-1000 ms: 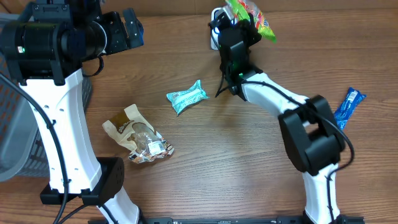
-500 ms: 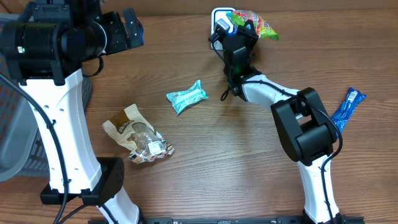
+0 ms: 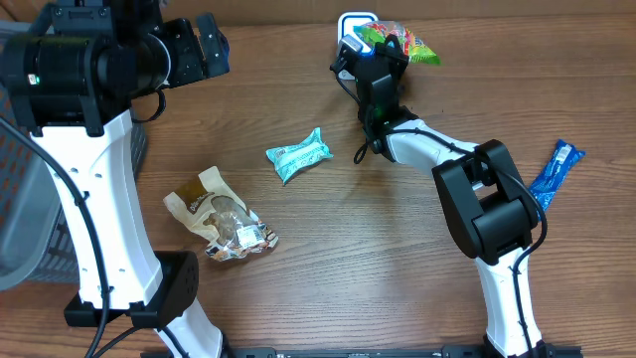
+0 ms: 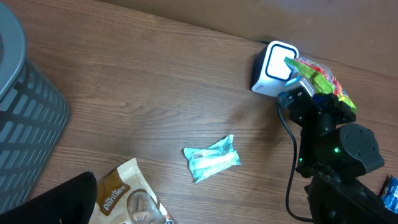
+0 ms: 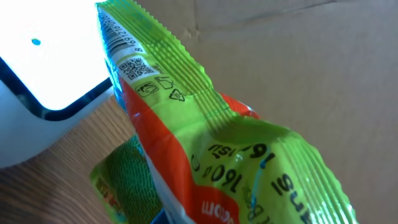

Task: Scan the item barcode
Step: 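Hold the green packet's barcode against the scanner face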

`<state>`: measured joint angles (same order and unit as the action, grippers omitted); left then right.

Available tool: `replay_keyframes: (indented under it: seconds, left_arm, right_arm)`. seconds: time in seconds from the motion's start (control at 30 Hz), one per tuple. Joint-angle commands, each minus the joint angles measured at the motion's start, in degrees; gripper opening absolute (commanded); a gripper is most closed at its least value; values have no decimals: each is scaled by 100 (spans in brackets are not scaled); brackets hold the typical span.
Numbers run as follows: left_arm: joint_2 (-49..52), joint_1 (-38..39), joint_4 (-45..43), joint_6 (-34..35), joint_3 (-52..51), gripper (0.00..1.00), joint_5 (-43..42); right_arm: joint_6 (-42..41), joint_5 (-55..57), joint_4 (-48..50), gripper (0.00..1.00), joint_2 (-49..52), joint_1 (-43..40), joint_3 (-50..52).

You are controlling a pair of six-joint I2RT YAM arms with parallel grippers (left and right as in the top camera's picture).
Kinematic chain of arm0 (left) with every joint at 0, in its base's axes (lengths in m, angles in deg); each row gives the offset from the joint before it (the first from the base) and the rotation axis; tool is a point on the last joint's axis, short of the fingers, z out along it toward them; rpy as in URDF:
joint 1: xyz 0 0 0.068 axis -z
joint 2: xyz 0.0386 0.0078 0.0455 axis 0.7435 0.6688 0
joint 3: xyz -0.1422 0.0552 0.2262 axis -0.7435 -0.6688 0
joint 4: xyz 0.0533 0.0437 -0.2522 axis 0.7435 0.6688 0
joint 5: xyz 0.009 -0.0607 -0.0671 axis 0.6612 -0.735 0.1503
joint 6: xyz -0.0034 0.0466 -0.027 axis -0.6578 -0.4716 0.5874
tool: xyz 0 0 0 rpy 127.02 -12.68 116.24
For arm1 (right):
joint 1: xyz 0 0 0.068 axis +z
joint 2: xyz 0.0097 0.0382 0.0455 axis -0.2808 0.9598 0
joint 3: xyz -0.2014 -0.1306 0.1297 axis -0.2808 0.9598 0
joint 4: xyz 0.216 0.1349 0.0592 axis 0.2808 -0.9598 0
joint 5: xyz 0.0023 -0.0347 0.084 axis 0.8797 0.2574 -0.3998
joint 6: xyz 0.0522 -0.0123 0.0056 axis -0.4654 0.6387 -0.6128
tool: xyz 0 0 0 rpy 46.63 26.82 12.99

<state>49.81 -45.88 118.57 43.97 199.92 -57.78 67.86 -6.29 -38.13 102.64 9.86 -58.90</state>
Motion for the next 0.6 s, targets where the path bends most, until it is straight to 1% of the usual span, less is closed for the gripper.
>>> replay_keyframes:
  seconds: [0.0, 0.2, 0.3, 0.4, 0.57]
  left_arm:
    - [-2, 11, -9, -107, -7, 100, 20]
    - [-2, 11, -9, -107, -7, 100, 20]
    - [-2, 11, -9, -107, -7, 100, 20]
    - [-2, 11, -9, -107, -7, 100, 20]
    - [-2, 11, -9, -107, -7, 100, 20]
  right_arm:
    - [20, -201, 326, 4, -13, -72, -107]
    - [-7, -380, 852, 4, -13, -164, -107]
    - [-2, -463, 944, 4, 44, -192, -107]
    - [0, -485, 1049, 4, 243, -195, -107]
    - [168, -369, 1635, 4, 697, -195, -109]
